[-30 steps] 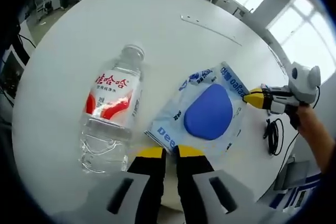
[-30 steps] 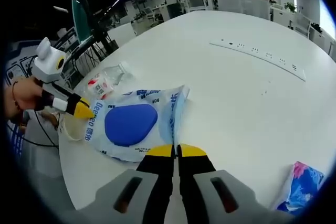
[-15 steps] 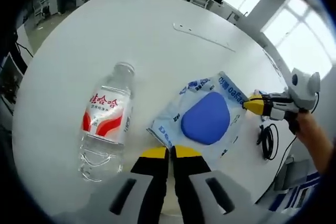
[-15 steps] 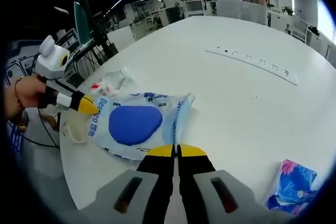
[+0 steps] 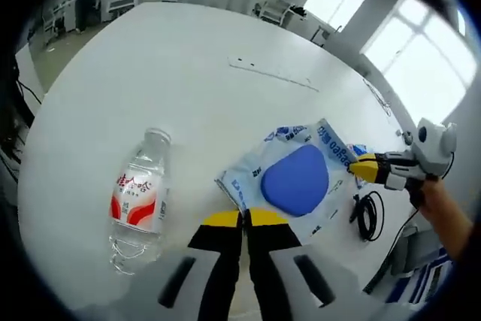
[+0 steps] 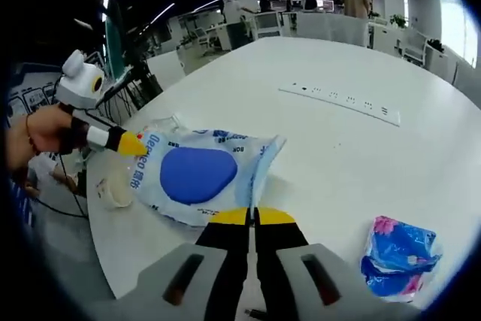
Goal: Arrange the tabletop items into an orderly group along one side of the table until the central work area is clear of visible clutter.
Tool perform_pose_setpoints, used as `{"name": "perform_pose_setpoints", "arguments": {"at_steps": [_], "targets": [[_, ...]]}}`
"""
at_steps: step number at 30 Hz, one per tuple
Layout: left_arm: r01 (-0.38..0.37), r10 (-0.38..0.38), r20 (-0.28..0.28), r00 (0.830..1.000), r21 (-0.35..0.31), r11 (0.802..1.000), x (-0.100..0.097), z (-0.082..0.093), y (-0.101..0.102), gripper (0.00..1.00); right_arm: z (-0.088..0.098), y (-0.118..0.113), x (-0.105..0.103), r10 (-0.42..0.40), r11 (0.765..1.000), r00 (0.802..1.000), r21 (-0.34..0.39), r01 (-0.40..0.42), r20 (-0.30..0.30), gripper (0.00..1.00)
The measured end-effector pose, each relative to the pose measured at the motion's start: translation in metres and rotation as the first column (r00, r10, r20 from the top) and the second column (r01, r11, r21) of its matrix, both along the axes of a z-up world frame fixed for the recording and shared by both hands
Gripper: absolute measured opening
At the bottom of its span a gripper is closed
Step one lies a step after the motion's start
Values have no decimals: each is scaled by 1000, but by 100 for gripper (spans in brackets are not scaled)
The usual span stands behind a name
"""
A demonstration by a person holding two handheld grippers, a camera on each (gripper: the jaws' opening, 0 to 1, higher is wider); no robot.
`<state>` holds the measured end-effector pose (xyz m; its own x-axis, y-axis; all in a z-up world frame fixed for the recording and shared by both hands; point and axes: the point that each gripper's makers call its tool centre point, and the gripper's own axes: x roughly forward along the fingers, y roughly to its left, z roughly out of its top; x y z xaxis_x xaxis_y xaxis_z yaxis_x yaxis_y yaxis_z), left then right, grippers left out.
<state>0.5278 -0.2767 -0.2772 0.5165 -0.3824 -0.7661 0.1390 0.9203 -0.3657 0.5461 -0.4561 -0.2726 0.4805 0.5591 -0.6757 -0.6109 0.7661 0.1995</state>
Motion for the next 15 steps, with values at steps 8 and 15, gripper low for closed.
{"name": "perform_pose_setpoints", "arguments": {"at_steps": [8,15], "targets": [[25,-24,42,999,-14,1000,17,13,-16,0,7,-20,-9,-66,998,998,8,66,13,0],[61,-59,62,996,-24,998,26,20,-36,0,11,-37,-11,-109,994,994,7,109,22,0]]}}
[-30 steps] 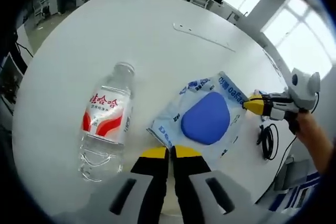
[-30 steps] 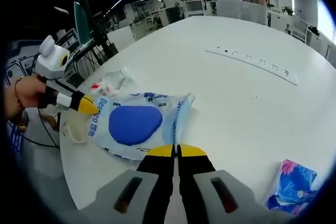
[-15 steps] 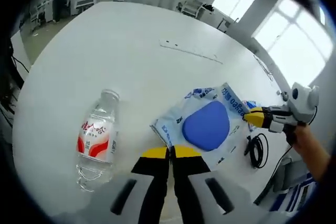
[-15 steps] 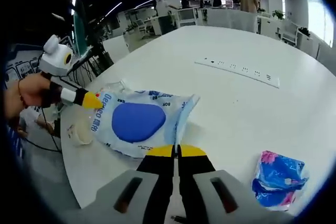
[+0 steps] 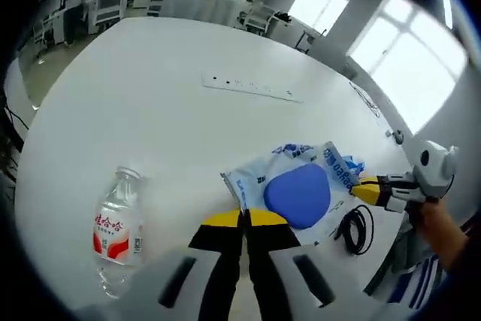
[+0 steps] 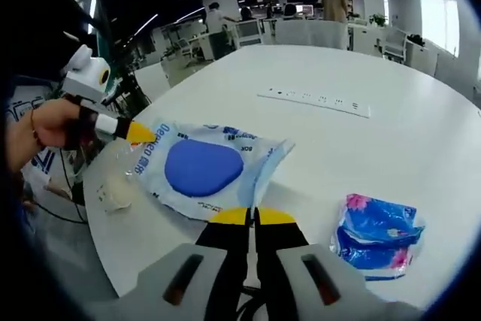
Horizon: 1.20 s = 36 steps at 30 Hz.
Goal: Arrange the tabletop items into an orderly group along one side of the table until the central work area is clear of visible clutter.
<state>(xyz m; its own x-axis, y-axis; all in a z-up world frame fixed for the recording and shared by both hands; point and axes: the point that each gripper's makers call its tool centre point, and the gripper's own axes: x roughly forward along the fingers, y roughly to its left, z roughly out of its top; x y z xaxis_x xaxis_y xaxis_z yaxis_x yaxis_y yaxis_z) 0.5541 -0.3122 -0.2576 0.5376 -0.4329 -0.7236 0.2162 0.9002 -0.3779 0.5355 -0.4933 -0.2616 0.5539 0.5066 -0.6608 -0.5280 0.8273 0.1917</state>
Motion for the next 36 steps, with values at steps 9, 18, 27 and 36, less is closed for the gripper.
{"name": "perform_pose_setpoints", "arguments": {"at_steps": [9,18,27,36], "targets": [[36,-36,10,999,-15,999,10,-4,-24,0,1,-23,-1,-65,998,998,-22,65,9,0],[57,-58,-8,998,-38,998,16,-19,-42,0,-11,-38,-2,-108,992,994,-59,107,-6,0],[74,-75,-25,997,-49,996,19,-34,-49,0,-29,-46,0,-142,986,989,-92,138,-37,0],[84,-86,-37,996,-60,995,21,-45,-55,0,-40,-53,1,-165,980,985,-121,157,-53,0]]}}
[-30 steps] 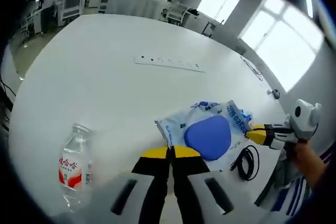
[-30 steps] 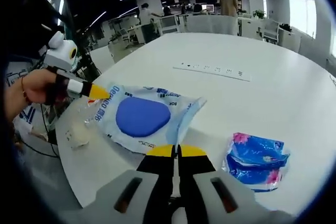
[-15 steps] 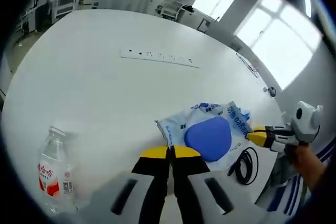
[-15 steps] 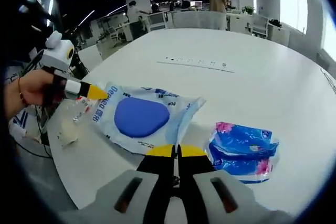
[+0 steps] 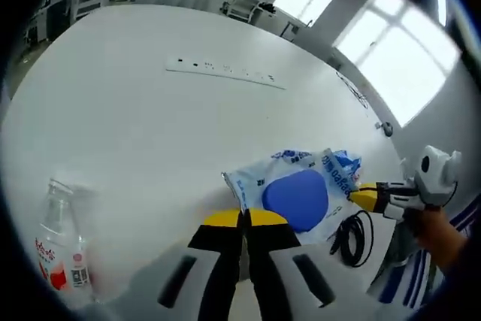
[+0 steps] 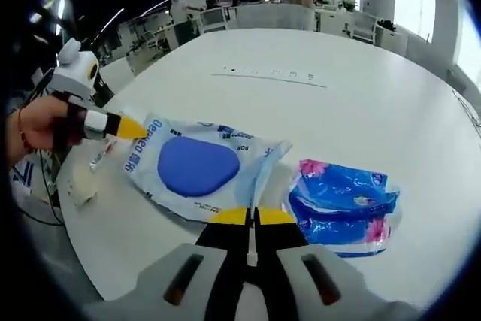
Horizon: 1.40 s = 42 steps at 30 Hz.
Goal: Arrange the tabletop items into an orderly group along one side of the table until the central work area is clear of visible clutter.
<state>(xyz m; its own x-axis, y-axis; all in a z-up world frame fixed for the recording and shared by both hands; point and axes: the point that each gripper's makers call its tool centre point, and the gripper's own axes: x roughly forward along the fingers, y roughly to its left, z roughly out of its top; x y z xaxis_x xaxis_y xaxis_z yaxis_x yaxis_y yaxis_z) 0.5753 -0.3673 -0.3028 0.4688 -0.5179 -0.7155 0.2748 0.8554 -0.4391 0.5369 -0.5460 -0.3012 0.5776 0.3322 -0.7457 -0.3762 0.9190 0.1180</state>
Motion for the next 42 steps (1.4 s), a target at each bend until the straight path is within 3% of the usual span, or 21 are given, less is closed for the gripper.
{"name": "perform_pose_setpoints", "arguments": {"at_steps": [42], "targets": [[-41,40,-21,999,-57,998,2,-22,-4,0,-17,-6,4,-50,998,998,-30,48,-37,4]]}}
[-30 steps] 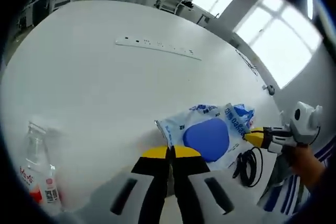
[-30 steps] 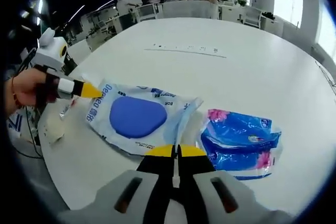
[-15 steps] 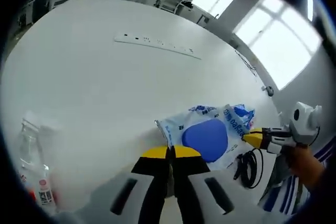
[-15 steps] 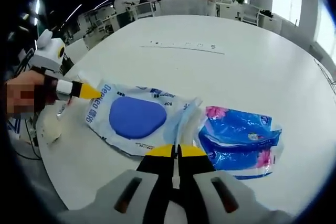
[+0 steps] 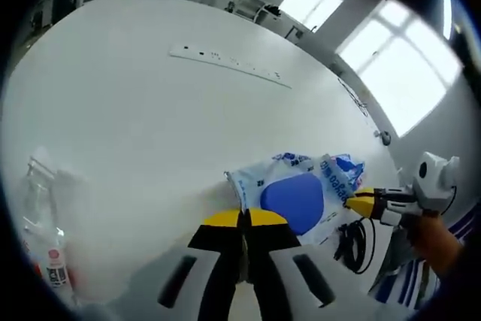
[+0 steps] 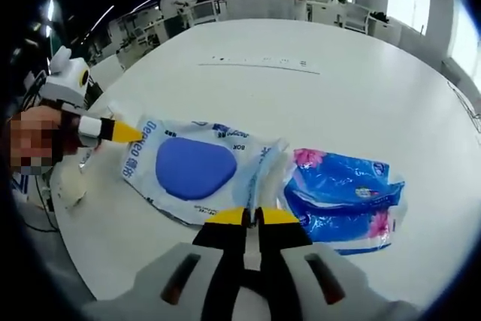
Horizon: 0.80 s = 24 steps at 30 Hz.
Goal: Arrange the tabletop items into an orderly group along one side of the table until the central work area is clear of visible clutter.
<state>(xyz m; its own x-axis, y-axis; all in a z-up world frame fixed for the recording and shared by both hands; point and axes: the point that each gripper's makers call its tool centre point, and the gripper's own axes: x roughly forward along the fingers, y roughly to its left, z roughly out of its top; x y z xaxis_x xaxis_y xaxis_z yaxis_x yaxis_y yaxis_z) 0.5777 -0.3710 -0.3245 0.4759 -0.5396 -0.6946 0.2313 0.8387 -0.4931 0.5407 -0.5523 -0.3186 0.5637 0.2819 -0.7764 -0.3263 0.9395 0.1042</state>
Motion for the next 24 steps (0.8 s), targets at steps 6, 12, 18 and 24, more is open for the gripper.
{"name": "perform_pose_setpoints", "arguments": {"at_steps": [6,12,18,24], "targets": [[-5,5,0,1000,-7,1000,0,0,0,0,3,0,1,-5,1000,1000,-3,5,11,5],[-7,7,3,1000,-10,1000,1,0,0,0,5,0,2,-6,1000,1000,-1,6,16,6],[-1,1,4,1000,-8,1000,0,0,1,0,6,0,2,-8,1000,1000,-2,8,19,7],[-3,3,11,1000,-6,1000,0,0,2,7,11,1,2,-9,1000,1000,0,9,27,9]]}}
